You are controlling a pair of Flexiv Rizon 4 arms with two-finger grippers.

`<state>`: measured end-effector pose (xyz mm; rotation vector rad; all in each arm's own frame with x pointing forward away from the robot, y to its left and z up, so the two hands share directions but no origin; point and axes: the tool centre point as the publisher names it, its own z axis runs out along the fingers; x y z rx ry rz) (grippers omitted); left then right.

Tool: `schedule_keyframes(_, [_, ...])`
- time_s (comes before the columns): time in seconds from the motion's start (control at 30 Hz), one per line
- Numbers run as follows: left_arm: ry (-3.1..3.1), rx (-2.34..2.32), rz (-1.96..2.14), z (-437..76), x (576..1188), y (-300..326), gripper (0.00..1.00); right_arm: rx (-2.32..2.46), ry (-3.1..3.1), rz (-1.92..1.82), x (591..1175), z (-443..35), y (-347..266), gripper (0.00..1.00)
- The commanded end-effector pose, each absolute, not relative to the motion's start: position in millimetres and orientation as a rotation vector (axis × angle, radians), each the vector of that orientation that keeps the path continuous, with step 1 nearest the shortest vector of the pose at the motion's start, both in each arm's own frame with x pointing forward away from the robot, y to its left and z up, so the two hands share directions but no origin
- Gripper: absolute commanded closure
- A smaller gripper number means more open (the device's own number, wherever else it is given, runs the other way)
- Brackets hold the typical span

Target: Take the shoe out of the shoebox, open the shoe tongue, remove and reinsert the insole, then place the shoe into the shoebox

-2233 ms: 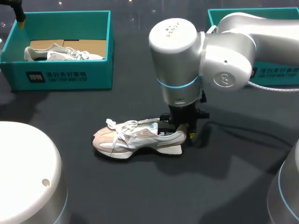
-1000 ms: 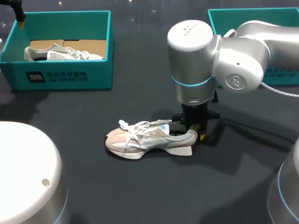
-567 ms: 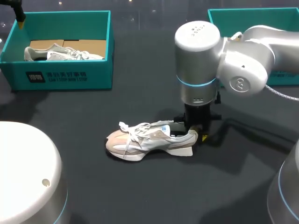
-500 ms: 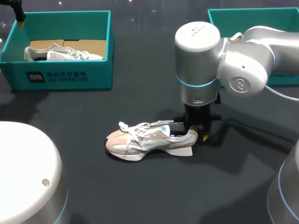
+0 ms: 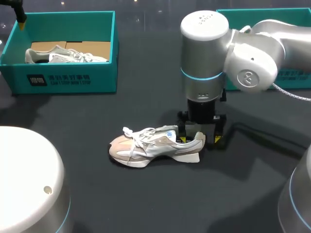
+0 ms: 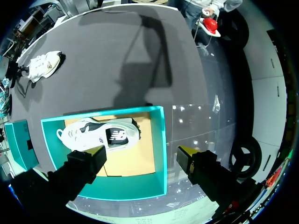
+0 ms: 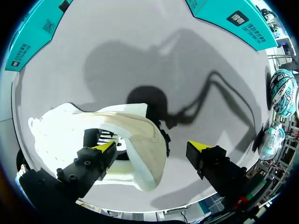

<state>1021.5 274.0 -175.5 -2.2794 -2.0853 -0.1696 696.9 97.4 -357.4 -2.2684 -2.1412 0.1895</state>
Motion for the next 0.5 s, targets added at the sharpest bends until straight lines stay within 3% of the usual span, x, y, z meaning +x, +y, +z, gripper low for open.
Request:
schedule_keyframes(0.03, [-2.084,-2.281,-0.172,-175.1,1020.5,274.4,0.00,-2.254,-2.137,0.145,693.8,-331.0,91.7,0.00])
schedule_keyframes(0.5, [-2.084,-2.281,-0.172,-175.1,1020.5,274.4,0.00,-1.752,-2.581,-0.229,689.1,-255.2,111.5,0.00])
